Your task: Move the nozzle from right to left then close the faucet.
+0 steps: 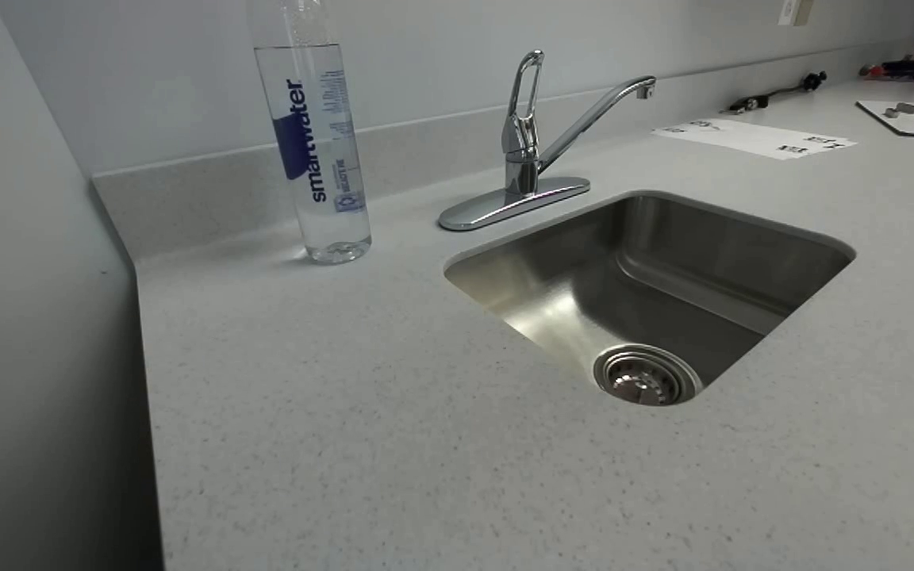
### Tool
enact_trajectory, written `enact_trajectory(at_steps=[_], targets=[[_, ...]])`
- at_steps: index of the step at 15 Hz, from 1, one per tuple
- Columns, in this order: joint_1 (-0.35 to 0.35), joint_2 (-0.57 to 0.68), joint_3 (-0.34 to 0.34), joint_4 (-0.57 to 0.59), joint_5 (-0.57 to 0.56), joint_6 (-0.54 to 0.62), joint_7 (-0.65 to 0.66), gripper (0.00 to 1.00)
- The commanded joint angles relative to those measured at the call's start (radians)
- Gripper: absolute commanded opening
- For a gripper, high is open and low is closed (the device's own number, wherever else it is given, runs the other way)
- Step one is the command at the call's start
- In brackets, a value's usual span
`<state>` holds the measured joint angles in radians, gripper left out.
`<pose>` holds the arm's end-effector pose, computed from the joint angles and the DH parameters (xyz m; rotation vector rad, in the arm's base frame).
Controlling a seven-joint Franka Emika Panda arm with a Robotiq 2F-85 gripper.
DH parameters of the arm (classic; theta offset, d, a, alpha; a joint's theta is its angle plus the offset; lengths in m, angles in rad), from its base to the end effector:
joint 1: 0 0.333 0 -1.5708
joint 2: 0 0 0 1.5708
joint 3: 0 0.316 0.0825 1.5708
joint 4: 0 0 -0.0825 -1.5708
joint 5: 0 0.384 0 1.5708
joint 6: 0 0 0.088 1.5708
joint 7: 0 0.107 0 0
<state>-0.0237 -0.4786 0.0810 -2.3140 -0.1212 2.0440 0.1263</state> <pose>0.4280 0.0219 0.5442 2.9917 -0.0450 0.3287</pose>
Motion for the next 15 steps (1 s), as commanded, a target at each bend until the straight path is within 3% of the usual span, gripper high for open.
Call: enact_trajectory(at_steps=[1,11,12,15], targets=[[0.007,0.001,-0.005,0.002,-0.003,-0.002,0.003,1.0],[0.007,0.001,-0.005,0.002,-0.003,-0.002,0.003,1.0],[0.012,0.162,0.025,0.2,0.0,-0.051,0.026,1.0],[0.013,0.237,0.021,0.312,0.003,-0.062,0.027,1.0]])
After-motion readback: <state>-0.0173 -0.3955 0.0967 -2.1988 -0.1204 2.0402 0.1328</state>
